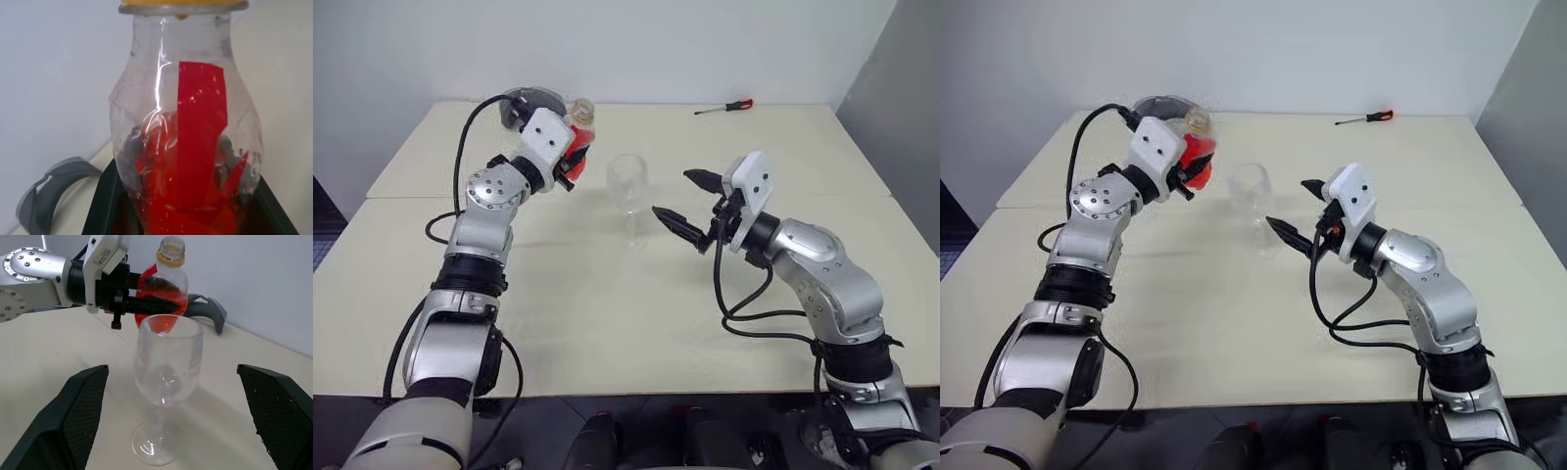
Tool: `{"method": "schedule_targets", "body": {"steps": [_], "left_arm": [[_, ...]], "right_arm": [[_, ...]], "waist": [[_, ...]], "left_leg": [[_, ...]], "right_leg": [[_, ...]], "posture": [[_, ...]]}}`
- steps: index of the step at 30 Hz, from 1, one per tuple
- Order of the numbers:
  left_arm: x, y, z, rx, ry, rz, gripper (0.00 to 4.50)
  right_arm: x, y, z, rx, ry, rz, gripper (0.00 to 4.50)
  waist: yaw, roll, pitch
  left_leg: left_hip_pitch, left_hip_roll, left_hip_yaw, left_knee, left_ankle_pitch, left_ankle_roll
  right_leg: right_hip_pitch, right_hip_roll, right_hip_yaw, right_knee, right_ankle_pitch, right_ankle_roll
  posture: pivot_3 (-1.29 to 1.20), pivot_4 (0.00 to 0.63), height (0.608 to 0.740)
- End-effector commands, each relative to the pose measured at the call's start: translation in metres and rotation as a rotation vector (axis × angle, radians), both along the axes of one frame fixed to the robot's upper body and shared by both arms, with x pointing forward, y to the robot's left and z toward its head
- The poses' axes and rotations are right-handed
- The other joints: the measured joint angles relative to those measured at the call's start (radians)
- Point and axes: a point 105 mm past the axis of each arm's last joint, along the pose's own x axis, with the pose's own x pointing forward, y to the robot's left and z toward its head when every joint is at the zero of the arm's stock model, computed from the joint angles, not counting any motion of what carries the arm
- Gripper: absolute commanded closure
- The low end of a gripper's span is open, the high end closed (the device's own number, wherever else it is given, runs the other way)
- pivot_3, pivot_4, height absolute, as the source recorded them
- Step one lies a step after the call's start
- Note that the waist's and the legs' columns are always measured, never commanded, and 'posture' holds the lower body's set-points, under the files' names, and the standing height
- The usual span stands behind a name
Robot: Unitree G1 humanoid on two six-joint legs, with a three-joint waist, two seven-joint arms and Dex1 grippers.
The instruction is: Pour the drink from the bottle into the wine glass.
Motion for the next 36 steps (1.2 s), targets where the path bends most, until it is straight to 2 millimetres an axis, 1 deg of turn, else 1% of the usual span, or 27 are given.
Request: {"method": "schedule_targets", "body": {"steps": [1, 10, 17, 25, 36], "left_arm": [[-0.005, -0.001, 0.037, 0.083, -0.137, -0.047, 3.22], [0.0, 0.011, 0.051, 0.196, -0.208, -0.038, 3.22], [-0.004, 0.013, 0.049, 0.317, -0.249, -0.075, 3.22], [-0.011, 0.011, 0.051, 0.43, -0.305, -0.123, 3.22], [-0.01, 0.012, 0.057, 0.505, -0.338, -0.117, 3.22]], "right_arm": [[0.0, 0.003, 0.019, 0.042, -0.058, -0.002, 0.0], [0.005, 0.015, 0.023, 0.075, -0.049, 0.01, 0.0], [0.005, 0.025, 0.022, 0.089, -0.034, 0.03, 0.0], [0.007, 0.026, 0.023, 0.093, -0.034, 0.029, 0.0], [0.011, 0.026, 0.022, 0.092, -0.035, 0.012, 0.0]], "waist": [[-0.004, 0.0, 0.0], [-0.003, 0.0, 0.0], [-0.004, 0.0, 0.0], [-0.004, 0.0, 0.0], [-0.006, 0.0, 0.0]], "left_leg": [[-0.001, 0.0, 0.0, 0.0, 0.0, 0.0], [-0.002, 0.0, 0.001, 0.0, 0.0, 0.0], [-0.002, 0.0, 0.001, 0.0, 0.0, 0.0], [-0.002, -0.001, 0.001, 0.0, 0.0, 0.0], [-0.002, -0.001, 0.0, 0.0, 0.0, 0.0]], "right_leg": [[-0.001, 0.0, 0.0, 0.0, 0.0, 0.0], [-0.002, 0.0, 0.0, 0.001, 0.0, 0.0], [-0.003, 0.0, 0.0, 0.001, 0.0, 0.0], [-0.003, 0.0, 0.0, 0.001, 0.0, 0.0], [-0.003, 0.0, 0.0, 0.002, 0.0, 0.0]], "posture": [[0.0, 0.15, 0.74], [0.0, 0.15, 0.74], [0.0, 0.15, 0.74], [0.0, 0.15, 0.74], [0.0, 0.15, 0.74]]}}
